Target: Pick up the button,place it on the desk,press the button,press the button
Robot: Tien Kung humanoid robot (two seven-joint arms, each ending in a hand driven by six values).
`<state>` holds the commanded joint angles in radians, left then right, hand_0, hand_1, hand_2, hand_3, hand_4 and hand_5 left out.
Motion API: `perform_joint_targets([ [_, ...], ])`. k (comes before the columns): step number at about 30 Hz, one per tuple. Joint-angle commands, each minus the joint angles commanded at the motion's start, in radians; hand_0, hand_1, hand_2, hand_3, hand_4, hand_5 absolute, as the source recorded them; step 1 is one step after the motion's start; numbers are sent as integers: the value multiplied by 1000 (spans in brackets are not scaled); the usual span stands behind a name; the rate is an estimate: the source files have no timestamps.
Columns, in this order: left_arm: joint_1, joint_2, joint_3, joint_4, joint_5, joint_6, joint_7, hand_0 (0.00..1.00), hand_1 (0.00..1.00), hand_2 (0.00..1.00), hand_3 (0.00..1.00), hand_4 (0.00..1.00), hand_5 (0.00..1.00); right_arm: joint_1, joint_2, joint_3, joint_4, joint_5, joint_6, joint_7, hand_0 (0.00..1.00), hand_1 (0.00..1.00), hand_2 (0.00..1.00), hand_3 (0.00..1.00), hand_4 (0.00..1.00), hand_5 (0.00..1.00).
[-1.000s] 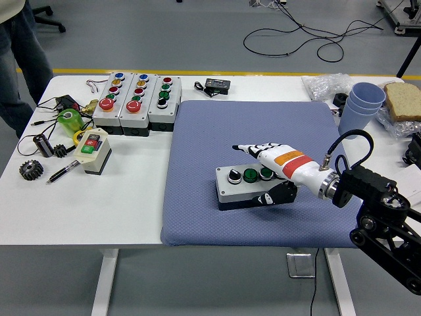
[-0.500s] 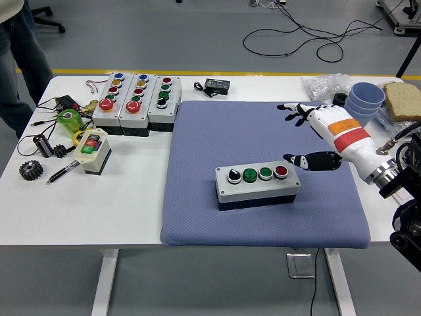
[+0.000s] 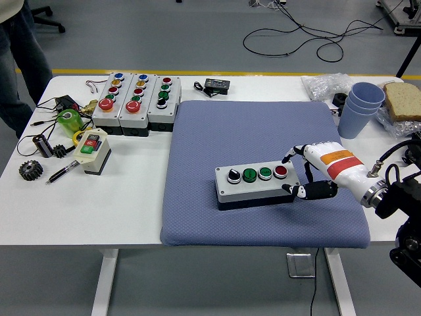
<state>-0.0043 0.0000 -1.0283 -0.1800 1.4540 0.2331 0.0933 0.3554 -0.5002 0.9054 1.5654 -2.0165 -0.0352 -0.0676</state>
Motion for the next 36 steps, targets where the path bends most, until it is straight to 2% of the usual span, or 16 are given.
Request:
perform_joint_targets([
  [16,4,0,-4,0,17,-5,5,609,643,693,562,429,767,-7,7,-10,-19,-6,16,-7,30,2,219,673,828,526],
  [29,9,0,-11,0,32,-7,6,608,643,693,562,428,768,-42,-4,-5,-3,-14,36,-9,30,2,217,668,828,524],
  [36,11,0,-9,0,28,-7,5,609,643,693,562,428,769,-47,-6,-24,2,-27,24,-9,30,2,217,665,828,523],
])
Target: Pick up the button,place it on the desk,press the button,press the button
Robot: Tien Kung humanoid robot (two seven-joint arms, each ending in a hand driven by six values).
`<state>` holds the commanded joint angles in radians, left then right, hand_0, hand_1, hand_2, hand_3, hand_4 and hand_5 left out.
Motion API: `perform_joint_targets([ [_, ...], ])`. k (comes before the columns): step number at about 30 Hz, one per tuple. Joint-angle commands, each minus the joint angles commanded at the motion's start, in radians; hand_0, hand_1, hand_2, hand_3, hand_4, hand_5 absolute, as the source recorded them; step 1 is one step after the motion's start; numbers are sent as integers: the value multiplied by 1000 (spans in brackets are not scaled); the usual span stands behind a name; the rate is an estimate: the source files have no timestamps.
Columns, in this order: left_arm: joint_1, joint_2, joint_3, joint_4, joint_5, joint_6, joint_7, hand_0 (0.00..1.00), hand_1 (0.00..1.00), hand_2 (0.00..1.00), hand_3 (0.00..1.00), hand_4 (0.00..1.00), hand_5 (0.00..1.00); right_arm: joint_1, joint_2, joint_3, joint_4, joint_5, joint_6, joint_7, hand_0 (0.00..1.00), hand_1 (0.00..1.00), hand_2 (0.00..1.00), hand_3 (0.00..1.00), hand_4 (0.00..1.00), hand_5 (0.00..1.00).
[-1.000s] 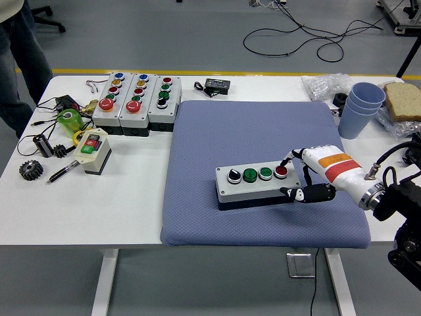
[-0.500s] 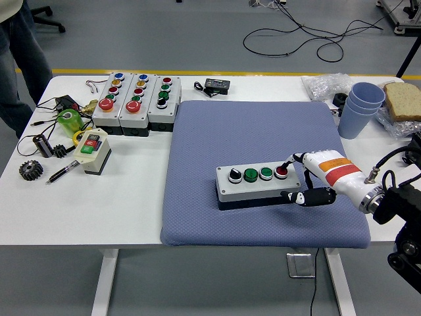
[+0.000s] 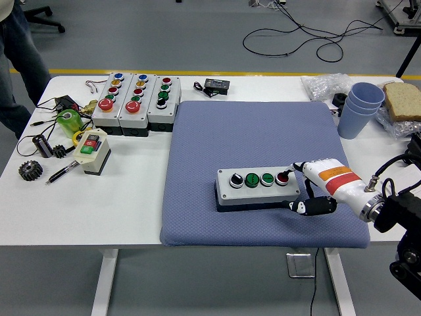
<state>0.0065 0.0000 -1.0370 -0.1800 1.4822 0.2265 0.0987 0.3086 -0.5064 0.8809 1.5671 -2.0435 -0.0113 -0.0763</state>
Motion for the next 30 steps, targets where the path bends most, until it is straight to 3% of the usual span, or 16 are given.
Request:
perform_joint_targets([
  [10,-5,0,9,0,-15,1,-3,608,642,693,562,428,771,2,7,39,57,15,-65,2,30,2,216,662,829,522],
  [30,-12,0,11,0,-22,3,-4,607,642,688,562,428,768,35,48,-25,30,-1,-47,-25,30,2,216,660,826,512],
])
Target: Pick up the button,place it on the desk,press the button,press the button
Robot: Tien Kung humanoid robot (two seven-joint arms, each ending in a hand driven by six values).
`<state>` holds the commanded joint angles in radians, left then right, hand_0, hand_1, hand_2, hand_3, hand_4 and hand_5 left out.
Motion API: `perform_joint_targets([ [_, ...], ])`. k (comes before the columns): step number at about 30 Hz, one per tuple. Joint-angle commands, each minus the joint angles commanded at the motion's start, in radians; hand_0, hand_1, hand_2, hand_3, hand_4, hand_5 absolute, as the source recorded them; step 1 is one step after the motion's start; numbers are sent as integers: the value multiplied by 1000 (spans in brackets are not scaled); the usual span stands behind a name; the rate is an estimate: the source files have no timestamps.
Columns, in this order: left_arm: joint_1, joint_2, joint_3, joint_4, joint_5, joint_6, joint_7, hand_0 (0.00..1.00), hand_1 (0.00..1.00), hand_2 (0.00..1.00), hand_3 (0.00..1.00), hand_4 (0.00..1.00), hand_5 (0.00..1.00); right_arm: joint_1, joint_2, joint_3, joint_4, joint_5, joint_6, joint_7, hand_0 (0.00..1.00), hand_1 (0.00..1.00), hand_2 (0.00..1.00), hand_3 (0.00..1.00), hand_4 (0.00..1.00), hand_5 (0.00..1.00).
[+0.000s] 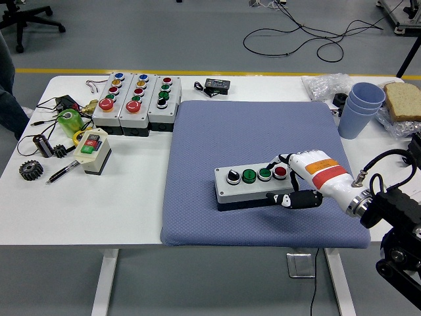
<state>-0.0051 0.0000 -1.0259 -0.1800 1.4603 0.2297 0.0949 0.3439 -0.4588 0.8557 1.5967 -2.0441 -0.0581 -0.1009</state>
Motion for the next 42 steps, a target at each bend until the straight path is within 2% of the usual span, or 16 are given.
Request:
perform_joint_targets([
  [23,-3,0,-9,0,9,1,2,608,641,689,560,427,764,15,15,-54,-33,-17,18,-24,30,2,216,660,823,505],
  [27,0,0,-13,0,15,0,3,608,641,689,560,427,764,5,13,-20,-9,13,-15,-10,30,2,216,660,823,505],
  [28,1,0,-13,0,16,0,4,608,641,688,560,429,766,2,12,-9,-3,24,-24,-6,54,2,242,665,825,506],
  [30,2,0,-12,0,16,-1,4,608,641,688,560,429,766,-3,10,18,11,70,-56,6,54,2,242,665,825,506],
  [33,3,0,-14,0,19,-2,4,608,641,688,560,429,766,-15,8,61,31,200,-128,48,54,2,242,665,825,506],
  [34,4,0,-14,0,20,-2,4,608,641,688,560,429,765,-17,10,76,33,239,-141,62,371,287,526,745,825,499],
  [35,4,0,-15,0,21,-2,5,608,641,688,560,429,765,-19,11,87,35,285,-149,71,371,287,526,745,825,499],
  [39,6,0,-17,0,25,-2,5,608,641,688,560,429,765,-24,17,143,15,447,-100,132,371,287,526,745,825,499],
  [40,6,0,-18,0,25,-2,5,607,641,689,560,429,765,-25,17,157,3,493,-91,145,751,683,777,797,822,492],
  [42,7,0,-18,0,26,-2,6,607,641,689,560,429,765,-26,17,169,-11,577,-89,157,751,683,777,797,822,492],
])
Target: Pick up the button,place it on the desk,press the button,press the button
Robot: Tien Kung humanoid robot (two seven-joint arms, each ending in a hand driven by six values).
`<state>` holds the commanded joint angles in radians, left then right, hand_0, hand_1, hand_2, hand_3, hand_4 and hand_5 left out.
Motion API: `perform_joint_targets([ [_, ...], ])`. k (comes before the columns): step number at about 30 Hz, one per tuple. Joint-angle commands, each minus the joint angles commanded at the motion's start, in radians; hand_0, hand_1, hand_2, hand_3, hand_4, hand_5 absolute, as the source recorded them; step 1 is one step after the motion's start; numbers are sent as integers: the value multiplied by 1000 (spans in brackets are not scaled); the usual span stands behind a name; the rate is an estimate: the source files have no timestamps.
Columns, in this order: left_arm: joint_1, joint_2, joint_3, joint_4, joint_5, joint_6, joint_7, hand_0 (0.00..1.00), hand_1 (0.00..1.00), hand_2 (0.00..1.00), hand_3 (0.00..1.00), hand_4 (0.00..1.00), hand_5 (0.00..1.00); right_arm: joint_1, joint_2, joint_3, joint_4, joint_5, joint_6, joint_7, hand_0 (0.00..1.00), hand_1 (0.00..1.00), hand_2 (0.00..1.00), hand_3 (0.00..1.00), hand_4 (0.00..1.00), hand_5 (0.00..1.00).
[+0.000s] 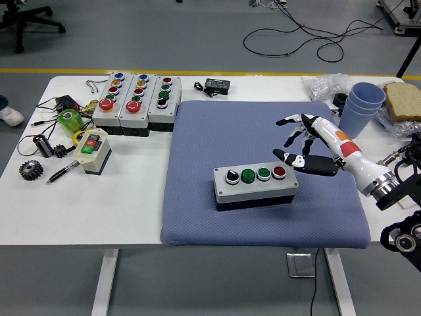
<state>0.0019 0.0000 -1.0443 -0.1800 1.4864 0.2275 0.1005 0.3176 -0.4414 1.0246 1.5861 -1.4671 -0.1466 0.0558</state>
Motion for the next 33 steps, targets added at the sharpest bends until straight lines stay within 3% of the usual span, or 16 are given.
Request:
perform_joint_targets([
  [9,7,0,-6,0,10,-2,3,608,641,689,560,429,765,-21,21,34,-152,377,-42,70,764,711,785,755,813,474],
  [11,7,0,-4,0,8,-2,2,607,641,689,562,427,763,-26,26,36,-173,468,-49,83,757,704,759,718,776,427],
  [29,-3,0,16,0,-22,2,-3,607,641,691,563,426,766,-38,55,58,-255,1236,-44,111,770,713,747,709,762,417],
  [33,-2,0,20,0,-26,2,-3,607,642,691,563,425,764,-42,55,59,-266,1342,-39,105,768,708,741,704,754,397],
])
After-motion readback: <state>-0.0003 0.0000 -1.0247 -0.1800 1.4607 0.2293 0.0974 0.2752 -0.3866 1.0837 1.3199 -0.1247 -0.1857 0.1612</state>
